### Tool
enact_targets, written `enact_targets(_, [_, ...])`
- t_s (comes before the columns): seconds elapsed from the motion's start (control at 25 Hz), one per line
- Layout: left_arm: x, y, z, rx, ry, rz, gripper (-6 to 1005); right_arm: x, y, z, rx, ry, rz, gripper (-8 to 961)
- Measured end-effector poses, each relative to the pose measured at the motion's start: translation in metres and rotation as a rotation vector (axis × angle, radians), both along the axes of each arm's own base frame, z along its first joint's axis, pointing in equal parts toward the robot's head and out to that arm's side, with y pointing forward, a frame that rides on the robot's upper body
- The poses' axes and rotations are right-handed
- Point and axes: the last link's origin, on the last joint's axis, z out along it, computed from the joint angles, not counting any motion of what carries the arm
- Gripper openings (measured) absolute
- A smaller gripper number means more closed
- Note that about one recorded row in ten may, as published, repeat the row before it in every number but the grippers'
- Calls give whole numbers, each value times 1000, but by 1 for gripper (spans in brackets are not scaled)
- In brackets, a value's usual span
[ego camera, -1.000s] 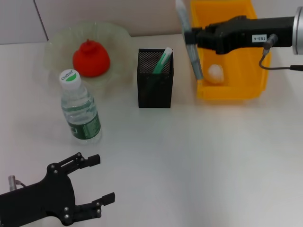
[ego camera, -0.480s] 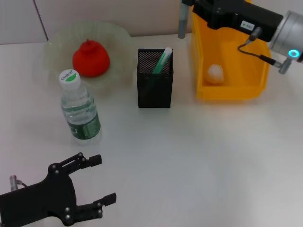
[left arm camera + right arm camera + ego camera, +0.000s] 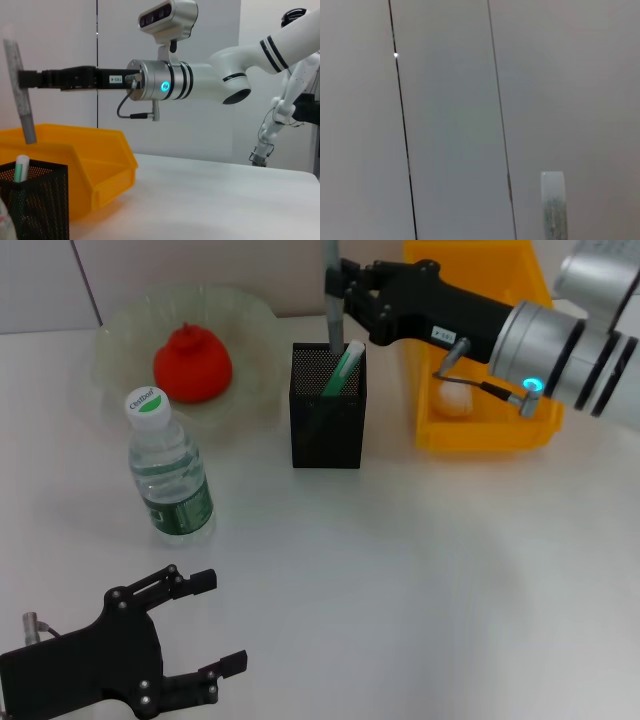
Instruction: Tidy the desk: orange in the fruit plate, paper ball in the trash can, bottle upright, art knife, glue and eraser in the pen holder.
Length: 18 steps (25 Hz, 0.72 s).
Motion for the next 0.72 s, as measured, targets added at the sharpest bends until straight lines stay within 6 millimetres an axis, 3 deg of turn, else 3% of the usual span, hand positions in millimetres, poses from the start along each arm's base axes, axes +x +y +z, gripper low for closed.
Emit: enact_targets(0.72, [-1,-2,-2,1,0,0,859,8,-2,-23,21,-91,-5,137])
